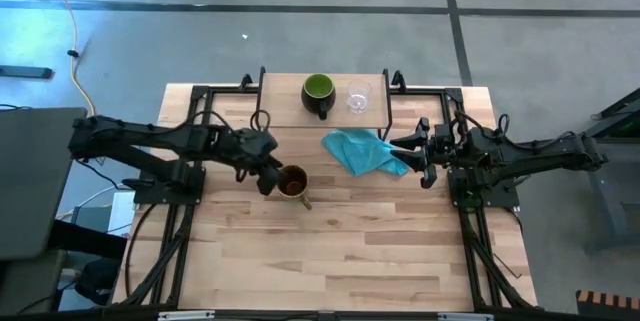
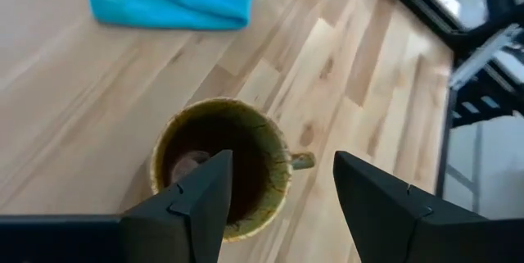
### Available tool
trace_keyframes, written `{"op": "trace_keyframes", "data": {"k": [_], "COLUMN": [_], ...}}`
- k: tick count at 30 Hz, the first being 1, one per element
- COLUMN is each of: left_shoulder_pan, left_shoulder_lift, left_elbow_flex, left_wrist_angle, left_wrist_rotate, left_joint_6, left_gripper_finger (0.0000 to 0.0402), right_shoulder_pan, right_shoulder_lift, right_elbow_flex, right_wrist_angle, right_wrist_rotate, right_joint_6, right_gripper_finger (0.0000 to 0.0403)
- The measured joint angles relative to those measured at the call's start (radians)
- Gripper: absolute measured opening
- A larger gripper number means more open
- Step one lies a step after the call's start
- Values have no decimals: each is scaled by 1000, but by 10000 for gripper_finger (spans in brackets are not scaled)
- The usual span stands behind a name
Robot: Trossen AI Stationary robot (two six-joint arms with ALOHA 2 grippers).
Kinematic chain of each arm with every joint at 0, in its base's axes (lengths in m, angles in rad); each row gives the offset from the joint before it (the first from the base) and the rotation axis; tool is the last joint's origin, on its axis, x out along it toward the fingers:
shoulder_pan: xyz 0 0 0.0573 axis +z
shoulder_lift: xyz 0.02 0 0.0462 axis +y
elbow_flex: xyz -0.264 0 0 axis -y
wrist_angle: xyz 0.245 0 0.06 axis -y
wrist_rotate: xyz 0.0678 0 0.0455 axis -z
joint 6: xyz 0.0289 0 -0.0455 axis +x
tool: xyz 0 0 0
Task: Stack small to large cups/mugs on shelf
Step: Put the green and blue mug on the shelf
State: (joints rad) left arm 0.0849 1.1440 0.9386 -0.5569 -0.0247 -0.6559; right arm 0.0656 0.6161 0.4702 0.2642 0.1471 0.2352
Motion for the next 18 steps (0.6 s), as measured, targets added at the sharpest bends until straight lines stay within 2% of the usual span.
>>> {"op": "trace_keyframes", "data": {"k": [6,18], "left_shoulder_pan": [0,0], "left_shoulder_lift": [7,7], "left_elbow_flex": [0,1], "left_wrist_angle": [-41,-154], "left_wrist_rotate": [-75,-135], "left_joint_6": [-28,-102], "left_gripper_finger": [200,194], "right_shoulder_pan": [0,0], "right_shoulder_lift": [0,0], "right_elbow_flex": [0,0], "right_wrist_angle": [0,0], "right_wrist_rotate": [0,0], "right_joint_6": [0,0], "right_gripper_finger": [128,128]}}
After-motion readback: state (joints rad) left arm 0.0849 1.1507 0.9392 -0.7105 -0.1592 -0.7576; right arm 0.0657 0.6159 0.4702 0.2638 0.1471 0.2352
